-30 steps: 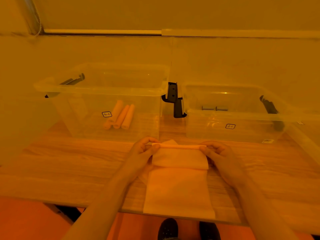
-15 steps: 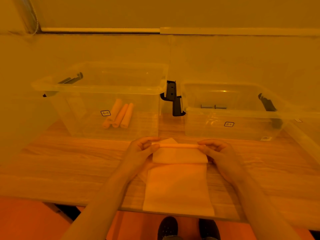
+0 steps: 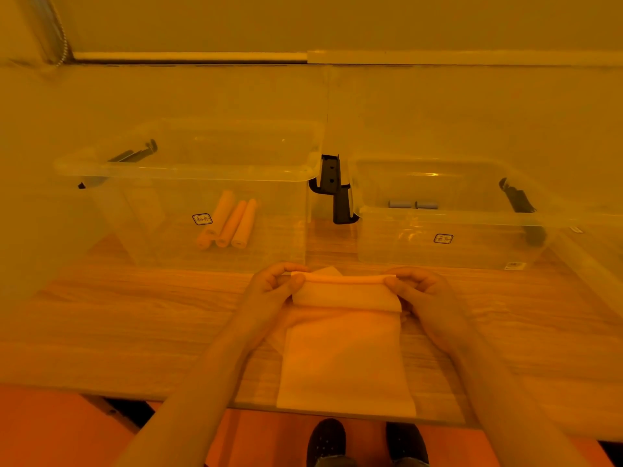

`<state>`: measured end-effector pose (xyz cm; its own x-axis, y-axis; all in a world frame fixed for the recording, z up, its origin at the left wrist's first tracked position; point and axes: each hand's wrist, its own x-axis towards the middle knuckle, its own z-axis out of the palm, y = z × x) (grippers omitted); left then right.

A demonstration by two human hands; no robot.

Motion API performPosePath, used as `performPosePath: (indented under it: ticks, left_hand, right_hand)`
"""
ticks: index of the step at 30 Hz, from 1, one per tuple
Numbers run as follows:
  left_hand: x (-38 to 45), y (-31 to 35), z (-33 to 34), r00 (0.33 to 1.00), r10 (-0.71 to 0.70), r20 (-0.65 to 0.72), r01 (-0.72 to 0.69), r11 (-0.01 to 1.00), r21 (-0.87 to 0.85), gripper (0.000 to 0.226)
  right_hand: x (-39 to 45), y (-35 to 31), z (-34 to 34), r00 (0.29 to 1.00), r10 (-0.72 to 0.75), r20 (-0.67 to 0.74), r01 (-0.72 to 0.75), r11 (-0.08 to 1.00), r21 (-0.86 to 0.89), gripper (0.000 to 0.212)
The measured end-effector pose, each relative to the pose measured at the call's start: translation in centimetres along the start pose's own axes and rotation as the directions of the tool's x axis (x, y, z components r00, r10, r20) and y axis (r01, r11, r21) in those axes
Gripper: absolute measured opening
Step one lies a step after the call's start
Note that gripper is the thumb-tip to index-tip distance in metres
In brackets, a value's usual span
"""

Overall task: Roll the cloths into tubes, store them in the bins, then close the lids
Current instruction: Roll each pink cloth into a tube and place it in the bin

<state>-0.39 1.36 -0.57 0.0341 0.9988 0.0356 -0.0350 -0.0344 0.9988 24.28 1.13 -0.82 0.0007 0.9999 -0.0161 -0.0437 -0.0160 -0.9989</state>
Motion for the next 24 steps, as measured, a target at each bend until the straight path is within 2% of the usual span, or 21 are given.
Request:
performPosePath:
  ticks: [5, 8, 11, 13, 15, 19, 24]
  left_hand:
    - [-0.02, 0.14, 0.41, 0.999, -0.027, 0.016, 0.029, 0.997, -0.077, 0.022]
    - [0.15, -0.01, 0.38, 1.000, -0.004, -0.001, 0.004, 0.999, -0.052, 0.018]
    - [0.25, -0.33, 0.06, 1.000, -0.011, 0.002, 0.011, 1.000, -0.023, 0.019]
    - [0.32, -0.48, -0.06, 0.999, -0.039, 0.011, 0.039, 0.999, -0.016, 0.025]
    - [0.14, -0.33, 0.07, 0.999, -0.034, 0.007, 0.035, 0.999, -0.007, 0.022]
    - [-0.13, 0.06, 0.20, 1.000, 0.010, 0.026, -0.012, 0.995, 0.098, 0.011]
    - [-0.12, 0.10, 0.19, 0.999, -0.014, 0.048, 0.011, 0.998, 0.059, 0.010]
  right_hand:
    - [-0.09, -0.29, -0.09, 0.999, 0.020, 0.035, -0.021, 0.999, 0.035, 0.019]
    - [-0.13, -0.36, -0.02, 1.000, 0.017, 0.004, -0.017, 0.999, 0.035, 0.025]
    - [-0.11, -0.31, -0.04, 1.000, -0.003, 0.000, 0.003, 1.000, 0.017, 0.019]
    - [-0.14, -0.38, -0.07, 1.000, 0.011, 0.011, -0.011, 1.000, 0.018, 0.024]
    - [-0.15, -0.38, -0.13, 1.000, 0.023, 0.015, -0.023, 1.000, 0.017, 0.027]
    - [-0.33, -0.36, -0.09, 1.000, -0.007, 0.017, 0.007, 1.000, -0.031, 0.018]
    - [-0.39, -0.67, 0.17, 1.000, 0.004, 0.014, -0.003, 0.999, -0.049, 0.017]
